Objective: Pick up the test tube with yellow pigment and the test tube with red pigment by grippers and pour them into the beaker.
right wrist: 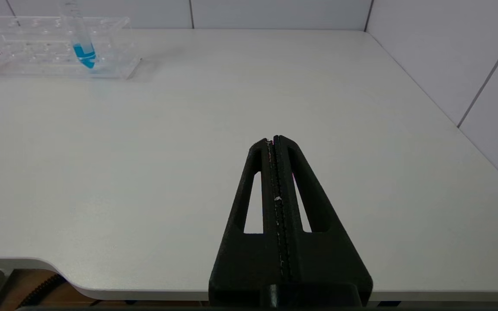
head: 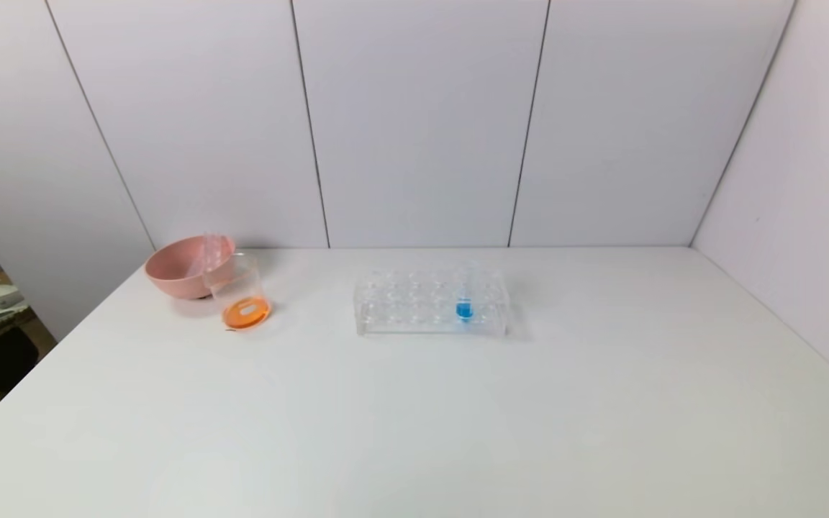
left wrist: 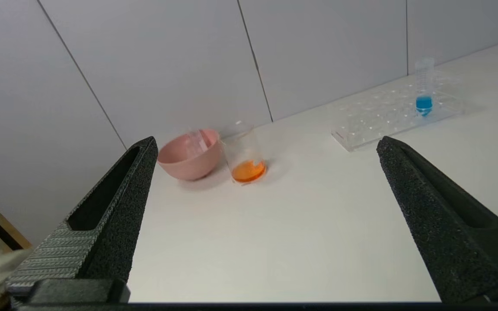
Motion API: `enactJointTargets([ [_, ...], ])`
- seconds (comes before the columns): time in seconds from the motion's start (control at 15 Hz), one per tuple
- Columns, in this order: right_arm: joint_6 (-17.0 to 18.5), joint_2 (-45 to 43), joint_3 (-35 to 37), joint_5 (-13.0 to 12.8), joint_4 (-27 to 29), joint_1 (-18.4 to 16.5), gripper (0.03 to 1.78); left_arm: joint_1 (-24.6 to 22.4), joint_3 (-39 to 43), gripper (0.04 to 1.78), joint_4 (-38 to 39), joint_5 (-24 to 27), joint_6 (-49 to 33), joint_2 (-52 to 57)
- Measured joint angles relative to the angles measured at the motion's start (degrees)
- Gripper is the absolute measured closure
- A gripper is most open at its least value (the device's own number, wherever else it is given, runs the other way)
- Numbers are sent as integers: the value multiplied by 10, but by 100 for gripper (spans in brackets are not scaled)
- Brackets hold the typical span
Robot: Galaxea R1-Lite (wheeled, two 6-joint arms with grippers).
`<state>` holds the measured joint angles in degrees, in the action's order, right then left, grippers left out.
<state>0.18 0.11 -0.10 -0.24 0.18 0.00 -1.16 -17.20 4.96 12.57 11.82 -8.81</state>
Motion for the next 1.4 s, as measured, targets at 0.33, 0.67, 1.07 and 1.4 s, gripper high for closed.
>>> enactJointTargets([
  [0.33,0,0,0,0,0,0,170,4,163,5,29,-114,-155,57],
  [0.67,0,0,0,0,0,0,170,6,172,5,-32,-125,-307,85],
  [1.07,0,0,0,0,0,0,170,7,172,5,-19,-123,-189,88],
  [1.4,0,0,0,0,0,0,170,8,172,5,-49,-122,-93,88],
])
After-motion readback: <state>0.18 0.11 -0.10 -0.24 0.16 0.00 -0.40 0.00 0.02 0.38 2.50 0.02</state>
